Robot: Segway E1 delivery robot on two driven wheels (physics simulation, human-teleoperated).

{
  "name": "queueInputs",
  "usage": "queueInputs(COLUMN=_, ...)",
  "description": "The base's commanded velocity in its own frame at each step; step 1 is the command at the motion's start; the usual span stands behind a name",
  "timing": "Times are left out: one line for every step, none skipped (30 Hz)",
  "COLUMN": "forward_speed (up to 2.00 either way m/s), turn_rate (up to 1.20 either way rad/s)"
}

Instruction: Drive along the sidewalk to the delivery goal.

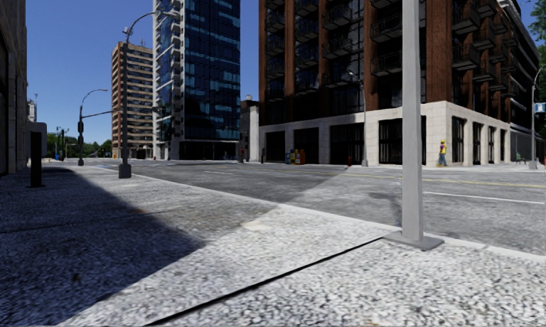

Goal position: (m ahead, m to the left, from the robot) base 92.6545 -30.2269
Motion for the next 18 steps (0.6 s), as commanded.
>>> queueInputs(forward_speed=2.0, turn_rate=0.98)
queueInputs(forward_speed=2.0, turn_rate=0.98)
queueInputs(forward_speed=2.0, turn_rate=0.98)
queueInputs(forward_speed=2.0, turn_rate=0.98)
queueInputs(forward_speed=2.0, turn_rate=0.98)
queueInputs(forward_speed=2.0, turn_rate=0.98)
queueInputs(forward_speed=2.0, turn_rate=0.98)
queueInputs(forward_speed=2.0, turn_rate=0.97)
queueInputs(forward_speed=2.0, turn_rate=0.97)
queueInputs(forward_speed=2.0, turn_rate=0.97)
queueInputs(forward_speed=2.0, turn_rate=0.97)
queueInputs(forward_speed=2.0, turn_rate=0.97)
queueInputs(forward_speed=2.0, turn_rate=0.97)
queueInputs(forward_speed=2.0, turn_rate=0.96)
queueInputs(forward_speed=2.0, turn_rate=0.87)
queueInputs(forward_speed=2.0, turn_rate=0.87)
queueInputs(forward_speed=2.0, turn_rate=0.38)
queueInputs(forward_speed=2.0, turn_rate=0.16)
